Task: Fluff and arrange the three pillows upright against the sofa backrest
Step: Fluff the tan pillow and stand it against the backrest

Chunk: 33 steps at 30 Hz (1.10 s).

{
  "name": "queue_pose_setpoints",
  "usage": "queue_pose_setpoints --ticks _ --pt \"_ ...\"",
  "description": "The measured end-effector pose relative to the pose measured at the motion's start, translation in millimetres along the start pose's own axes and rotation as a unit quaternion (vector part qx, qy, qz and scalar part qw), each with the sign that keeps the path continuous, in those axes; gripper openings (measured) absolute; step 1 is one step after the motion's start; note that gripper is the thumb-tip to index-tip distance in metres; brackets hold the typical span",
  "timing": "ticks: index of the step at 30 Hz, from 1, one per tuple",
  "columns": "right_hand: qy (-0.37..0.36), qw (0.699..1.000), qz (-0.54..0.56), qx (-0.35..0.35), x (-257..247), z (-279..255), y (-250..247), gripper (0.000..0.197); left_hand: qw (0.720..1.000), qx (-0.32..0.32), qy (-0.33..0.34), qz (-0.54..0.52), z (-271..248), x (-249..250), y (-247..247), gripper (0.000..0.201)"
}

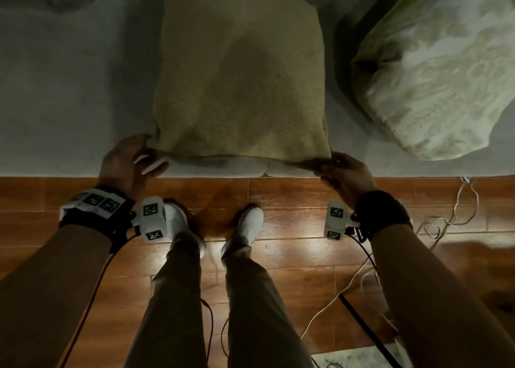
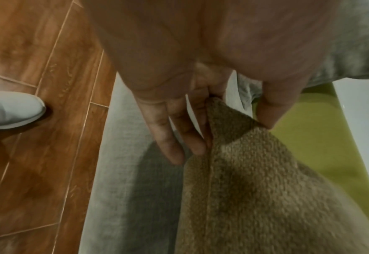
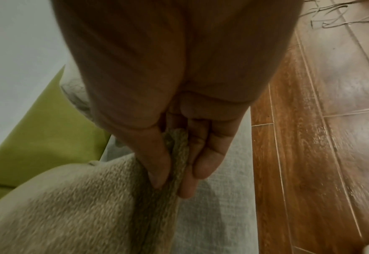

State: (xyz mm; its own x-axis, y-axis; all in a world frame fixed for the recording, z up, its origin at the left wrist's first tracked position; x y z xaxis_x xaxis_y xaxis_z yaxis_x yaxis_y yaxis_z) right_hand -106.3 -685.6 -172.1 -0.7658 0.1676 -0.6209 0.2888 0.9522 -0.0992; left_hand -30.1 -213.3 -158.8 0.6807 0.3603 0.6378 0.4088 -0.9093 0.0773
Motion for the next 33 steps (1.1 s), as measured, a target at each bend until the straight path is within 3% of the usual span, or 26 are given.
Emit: queue_pose_setpoints --ticks 4,7,10,12,15,18,22,25,27,30,33 --pt "0.004 0.997 0.033 0.07 9 -5 -21 0.022 0.995 0.012 0.062 0.079 -5 9 -4 0.021" --pt "0.032 0.996 -0.002 0.089 23 -1 -23 0.014 0.988 0.051 0.062 0.133 -4 -3 -25 0.016" --pt "0.074 0.993 -0.027 0.085 33 6 -21 0.015 0.953 0.056 0.06 0.293 1 -7 -32 0.018" --pt "0.085 0.994 -0.03 0.064 30 9 -18 0.018 0.946 0.058 0.039 0.316 2 -2 -28 0.027" --pt "0.019 0.996 -0.065 0.056 -1 15 -12 0.02 0.885 0.066 0.092 0.451 1 37 -7 0.027" --pt "-0.057 0.993 -0.093 0.033 -56 33 7 0.017 0.9 0.019 0.131 0.415 11 76 33 0.029" --pt "-0.043 0.978 -0.2 -0.027 -110 58 33 0.016 0.92 -0.045 0.102 0.375 27 102 82 0.019" --pt "-0.054 0.94 -0.337 0.0 -124 74 25 0.012 0.913 -0.03 0.085 0.399 34 105 80 0.016" --pt "-0.038 0.93 -0.366 0.012 -118 81 15 0.012 0.902 -0.007 0.08 0.424 38 103 68 0.017" --pt "-0.017 0.922 -0.386 0.003 -105 82 14 0.012 0.923 0.008 0.037 0.383 43 93 57 0.026" --pt "-0.074 0.881 -0.467 0.031 -119 68 25 0.033 0.932 -0.002 0.045 0.361 44 97 67 0.033"
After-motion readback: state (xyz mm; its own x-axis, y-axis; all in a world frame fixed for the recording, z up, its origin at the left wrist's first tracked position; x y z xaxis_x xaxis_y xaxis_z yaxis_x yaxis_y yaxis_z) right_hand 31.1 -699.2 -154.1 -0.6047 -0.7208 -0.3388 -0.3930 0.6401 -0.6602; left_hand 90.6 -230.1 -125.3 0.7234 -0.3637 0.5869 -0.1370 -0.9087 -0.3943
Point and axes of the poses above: each hand's wrist, its own z-axis towards the middle knuckle, its own y-axis out of the palm, x = y × z, the point moved 7 cm from there along z, towards the middle knuckle, and after that the axes turned 2 degrees about z, right-handed, at the moved point
